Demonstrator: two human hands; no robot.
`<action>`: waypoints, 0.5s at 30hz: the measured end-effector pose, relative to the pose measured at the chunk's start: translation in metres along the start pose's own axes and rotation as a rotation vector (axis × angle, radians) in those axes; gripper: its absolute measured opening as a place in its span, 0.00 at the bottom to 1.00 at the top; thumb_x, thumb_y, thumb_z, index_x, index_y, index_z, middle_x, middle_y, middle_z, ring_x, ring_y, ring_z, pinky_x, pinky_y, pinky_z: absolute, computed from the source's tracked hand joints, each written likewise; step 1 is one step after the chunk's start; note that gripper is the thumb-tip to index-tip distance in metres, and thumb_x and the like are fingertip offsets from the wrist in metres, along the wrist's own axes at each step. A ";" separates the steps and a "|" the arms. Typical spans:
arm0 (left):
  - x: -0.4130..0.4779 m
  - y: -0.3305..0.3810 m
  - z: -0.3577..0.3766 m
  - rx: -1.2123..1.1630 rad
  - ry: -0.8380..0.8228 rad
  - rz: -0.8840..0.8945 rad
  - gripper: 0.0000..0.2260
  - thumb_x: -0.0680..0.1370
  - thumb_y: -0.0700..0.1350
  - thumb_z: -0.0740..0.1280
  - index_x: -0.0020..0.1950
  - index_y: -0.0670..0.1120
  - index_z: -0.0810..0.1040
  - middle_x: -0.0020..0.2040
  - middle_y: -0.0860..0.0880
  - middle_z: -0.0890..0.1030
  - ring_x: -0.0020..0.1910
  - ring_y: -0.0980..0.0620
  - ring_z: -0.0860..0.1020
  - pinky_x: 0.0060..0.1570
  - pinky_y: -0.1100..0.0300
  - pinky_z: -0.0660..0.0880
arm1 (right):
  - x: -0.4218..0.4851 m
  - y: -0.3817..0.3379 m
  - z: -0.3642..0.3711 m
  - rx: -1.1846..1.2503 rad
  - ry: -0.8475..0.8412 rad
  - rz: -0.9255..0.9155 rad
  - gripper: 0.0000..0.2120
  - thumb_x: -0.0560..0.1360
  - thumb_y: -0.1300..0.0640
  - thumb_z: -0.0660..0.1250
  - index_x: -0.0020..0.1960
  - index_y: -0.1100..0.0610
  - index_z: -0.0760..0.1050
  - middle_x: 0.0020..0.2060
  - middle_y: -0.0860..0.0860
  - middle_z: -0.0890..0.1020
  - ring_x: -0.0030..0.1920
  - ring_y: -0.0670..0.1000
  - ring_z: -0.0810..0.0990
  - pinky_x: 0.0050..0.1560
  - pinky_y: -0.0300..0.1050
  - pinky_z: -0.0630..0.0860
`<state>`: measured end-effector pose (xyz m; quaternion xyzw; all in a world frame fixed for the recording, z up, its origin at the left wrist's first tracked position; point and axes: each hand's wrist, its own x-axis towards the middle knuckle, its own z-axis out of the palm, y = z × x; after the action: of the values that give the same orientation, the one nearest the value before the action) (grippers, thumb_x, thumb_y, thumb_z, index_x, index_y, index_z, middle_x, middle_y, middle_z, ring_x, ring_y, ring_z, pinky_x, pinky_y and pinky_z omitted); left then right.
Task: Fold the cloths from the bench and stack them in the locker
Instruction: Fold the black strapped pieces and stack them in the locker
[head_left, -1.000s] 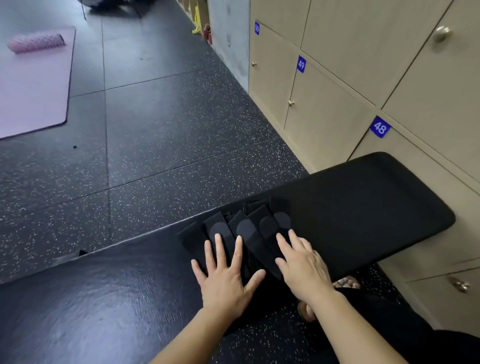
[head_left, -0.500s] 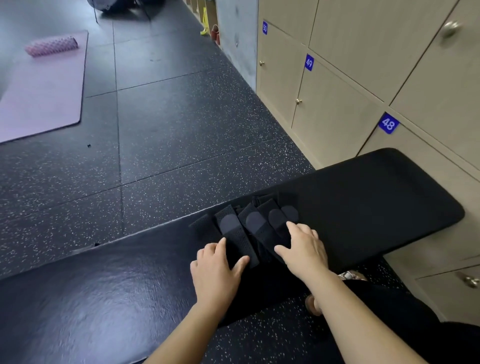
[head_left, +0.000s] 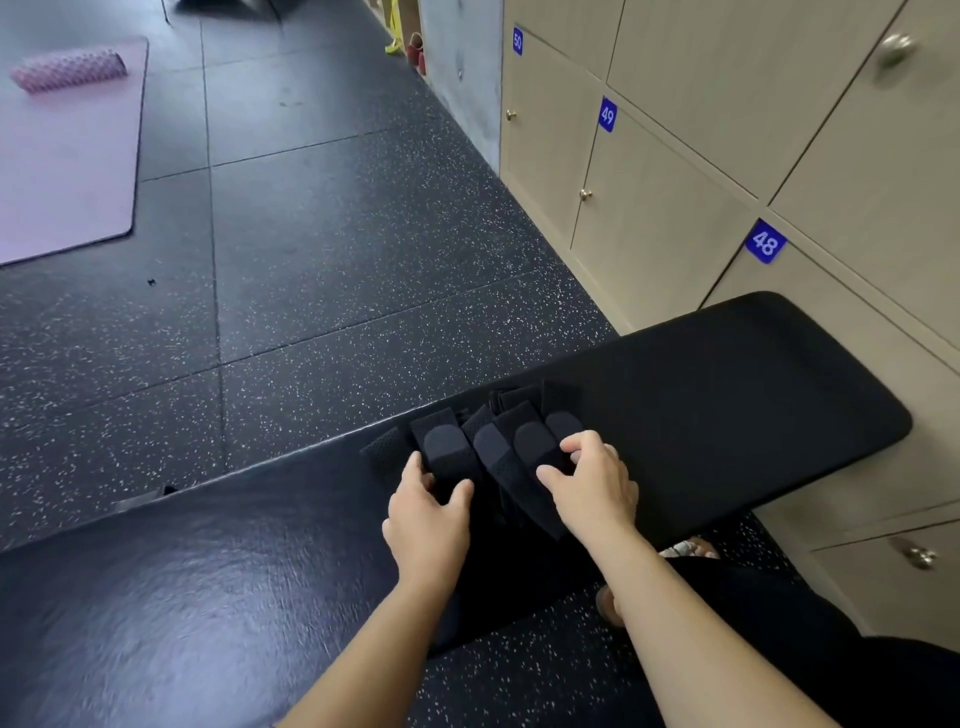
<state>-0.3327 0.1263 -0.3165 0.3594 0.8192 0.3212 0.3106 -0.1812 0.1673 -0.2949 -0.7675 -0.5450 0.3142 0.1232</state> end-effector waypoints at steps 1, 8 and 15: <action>0.001 0.000 0.000 -0.107 -0.017 -0.025 0.25 0.75 0.45 0.72 0.72 0.45 0.71 0.56 0.49 0.82 0.56 0.52 0.79 0.58 0.59 0.71 | 0.002 0.000 0.000 0.005 -0.012 0.011 0.19 0.73 0.49 0.69 0.62 0.49 0.69 0.58 0.49 0.75 0.59 0.52 0.73 0.60 0.49 0.66; 0.003 -0.012 0.006 -0.293 -0.212 -0.043 0.07 0.76 0.37 0.69 0.52 0.47 0.79 0.47 0.48 0.84 0.47 0.52 0.82 0.51 0.58 0.77 | 0.003 -0.008 0.004 -0.062 -0.105 0.035 0.22 0.71 0.48 0.71 0.63 0.49 0.70 0.59 0.47 0.78 0.63 0.51 0.73 0.59 0.47 0.66; 0.005 -0.014 0.005 -0.404 -0.210 -0.112 0.04 0.76 0.36 0.69 0.44 0.44 0.79 0.43 0.43 0.85 0.42 0.49 0.81 0.52 0.48 0.78 | -0.001 -0.002 0.003 0.266 -0.102 0.036 0.03 0.71 0.54 0.72 0.42 0.50 0.78 0.39 0.44 0.81 0.48 0.51 0.80 0.59 0.55 0.74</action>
<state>-0.3368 0.1246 -0.3315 0.2752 0.7201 0.4217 0.4773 -0.1849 0.1665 -0.2958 -0.7369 -0.4903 0.4247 0.1904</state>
